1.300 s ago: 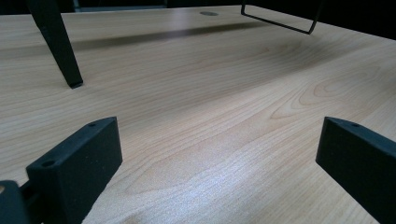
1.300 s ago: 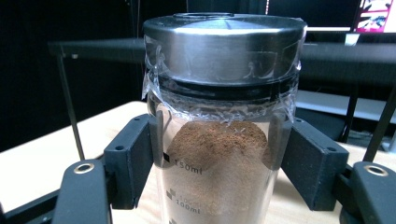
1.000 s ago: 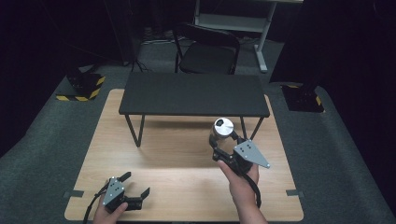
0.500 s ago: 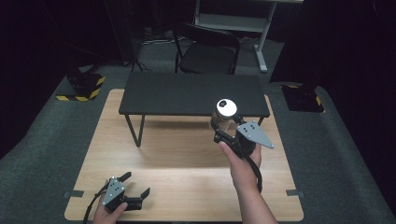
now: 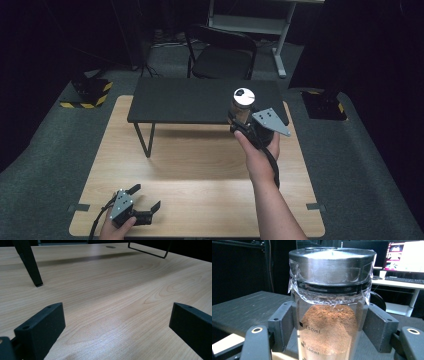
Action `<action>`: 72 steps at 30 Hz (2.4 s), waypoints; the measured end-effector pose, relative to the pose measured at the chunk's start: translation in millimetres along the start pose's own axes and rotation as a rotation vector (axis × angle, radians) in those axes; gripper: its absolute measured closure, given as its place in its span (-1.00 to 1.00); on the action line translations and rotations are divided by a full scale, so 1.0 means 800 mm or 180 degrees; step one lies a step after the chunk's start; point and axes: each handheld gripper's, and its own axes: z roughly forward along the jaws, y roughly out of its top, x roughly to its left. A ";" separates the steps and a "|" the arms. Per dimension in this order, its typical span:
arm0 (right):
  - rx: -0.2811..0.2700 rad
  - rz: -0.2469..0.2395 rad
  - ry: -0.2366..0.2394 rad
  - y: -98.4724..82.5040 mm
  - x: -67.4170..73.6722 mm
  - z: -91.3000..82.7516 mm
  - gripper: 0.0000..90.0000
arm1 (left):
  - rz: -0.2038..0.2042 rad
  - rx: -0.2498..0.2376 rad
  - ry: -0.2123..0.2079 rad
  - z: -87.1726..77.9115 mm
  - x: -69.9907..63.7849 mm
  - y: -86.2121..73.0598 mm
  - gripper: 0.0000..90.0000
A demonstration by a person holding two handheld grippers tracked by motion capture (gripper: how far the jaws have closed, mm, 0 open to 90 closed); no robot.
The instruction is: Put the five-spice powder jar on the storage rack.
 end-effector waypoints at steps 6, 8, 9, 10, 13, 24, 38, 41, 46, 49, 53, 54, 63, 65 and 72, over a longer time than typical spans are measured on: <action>0.0049 -0.0063 -0.0070 0.012 -0.003 0.025 -0.31 | 0.0002 -0.0002 -0.0009 0.000 0.001 0.000 -0.99; 0.0059 -0.0070 -0.0089 0.014 -0.003 0.031 -0.31 | 0.0004 -0.0003 -0.0011 0.000 0.001 0.000 -0.99; 0.0054 -0.0064 -0.0085 0.014 -0.003 0.034 -0.31 | 0.0008 -0.0006 -0.0009 0.000 0.001 0.000 -0.99; 0.0054 -0.0064 -0.0085 0.014 -0.003 0.034 -0.31 | 0.0017 -0.0009 -0.0008 0.000 0.000 -0.001 -0.99; 0.0089 -0.0118 -0.0107 0.015 -0.002 0.046 -0.31 | 0.0017 -0.0013 -0.0014 0.000 0.000 -0.001 -0.99; 0.0182 -0.0132 -0.0118 0.005 -0.004 0.080 -0.31 | 0.0015 -0.0012 -0.0012 -0.001 0.001 -0.001 -0.99; 0.0101 -0.0023 -0.0111 -0.017 -0.001 0.096 -0.31 | 0.0038 -0.0029 -0.0020 -0.002 0.000 -0.002 -0.99; 0.0048 0.0023 -0.0109 -0.023 -0.003 0.096 -0.31 | 0.0038 -0.0022 -0.0023 -0.002 0.001 -0.002 -0.99; 0.0027 0.0012 -0.0102 -0.026 -0.003 0.096 -0.31 | 0.0040 -0.0021 -0.0023 -0.002 0.001 -0.002 -0.99; 0.0029 0.0003 -0.0095 -0.026 -0.004 0.096 -0.32 | 0.0038 -0.0020 -0.0023 -0.002 0.001 -0.002 -0.99; 0.0033 -0.0006 -0.0090 -0.025 -0.004 0.096 -0.32 | 0.0032 -0.0021 -0.0018 -0.001 0.001 -0.002 -0.99; 0.0039 -0.0003 -0.0086 -0.024 -0.005 0.096 -0.32 | 0.0033 -0.0021 -0.0018 -0.001 0.001 -0.002 -0.99; 0.0010 0.0029 -0.0084 -0.024 -0.009 0.094 -0.86 | 0.0047 -0.0017 -0.0018 -0.002 0.001 -0.001 -0.99; 0.0029 0.0001 -0.0083 -0.023 -0.008 0.093 -1.00 | 0.0036 -0.0019 -0.0017 -0.002 0.001 -0.002 -0.99; 0.0026 -0.0054 0.0053 -0.018 -0.008 0.082 -1.00 | 0.0029 -0.0020 -0.0017 -0.002 0.000 -0.002 -0.99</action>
